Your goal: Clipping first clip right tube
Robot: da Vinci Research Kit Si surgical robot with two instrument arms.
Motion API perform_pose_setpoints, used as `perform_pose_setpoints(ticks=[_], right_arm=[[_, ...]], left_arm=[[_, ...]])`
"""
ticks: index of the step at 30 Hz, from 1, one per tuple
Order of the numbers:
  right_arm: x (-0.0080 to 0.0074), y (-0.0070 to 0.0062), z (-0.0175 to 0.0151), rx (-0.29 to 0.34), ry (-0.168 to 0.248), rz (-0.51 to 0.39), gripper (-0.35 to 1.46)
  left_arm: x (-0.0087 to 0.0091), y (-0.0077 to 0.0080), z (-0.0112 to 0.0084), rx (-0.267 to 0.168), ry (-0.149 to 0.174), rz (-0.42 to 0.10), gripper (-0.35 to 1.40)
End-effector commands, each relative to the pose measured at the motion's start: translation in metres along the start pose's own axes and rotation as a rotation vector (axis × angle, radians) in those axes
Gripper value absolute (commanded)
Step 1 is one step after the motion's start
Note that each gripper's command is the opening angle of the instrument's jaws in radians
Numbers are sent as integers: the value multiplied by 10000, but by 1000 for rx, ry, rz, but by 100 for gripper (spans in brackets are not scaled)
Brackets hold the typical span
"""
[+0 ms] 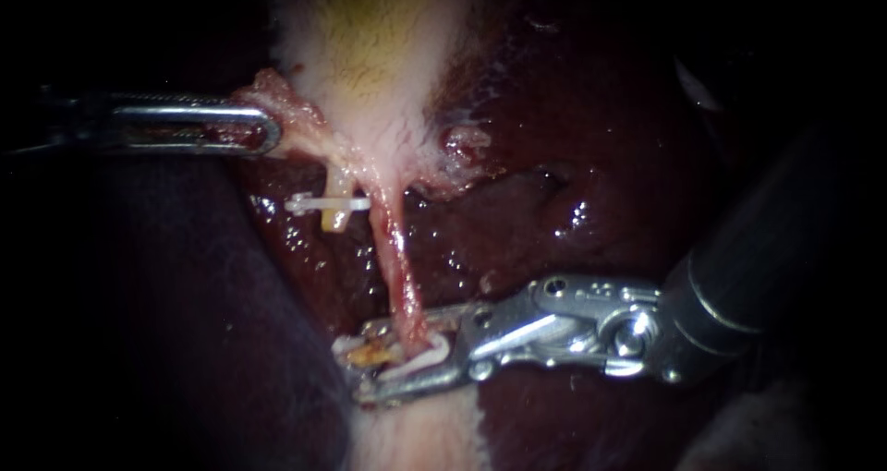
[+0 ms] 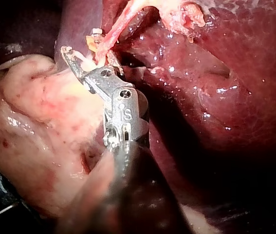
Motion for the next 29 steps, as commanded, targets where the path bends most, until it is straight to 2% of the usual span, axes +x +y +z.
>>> perform_pose_setpoints(ticks=[1,5,7,9,15,21,29], right_arm=[[0,0,-1,0,-1,4,20],[-1,1,-2,0,-1,4,-4],[-1,1,-3,-2,1,34,-24],[-2,2,-4,-2,2,63,-35],[-4,3,-10,1,5,92,-35],[-8,2,-11,-5,-9,90,-35],[-8,3,-11,-4,-6,90,-35]], left_arm=[[0,0,0,0,0,0,-35],[0,-1,0,0,0,0,-35],[0,-1,0,0,0,0,-35],[0,-1,0,0,0,0,-35],[0,-1,0,0,0,0,-35],[0,-1,0,0,0,0,-35],[-1,-2,0,1,4,0,-35]])
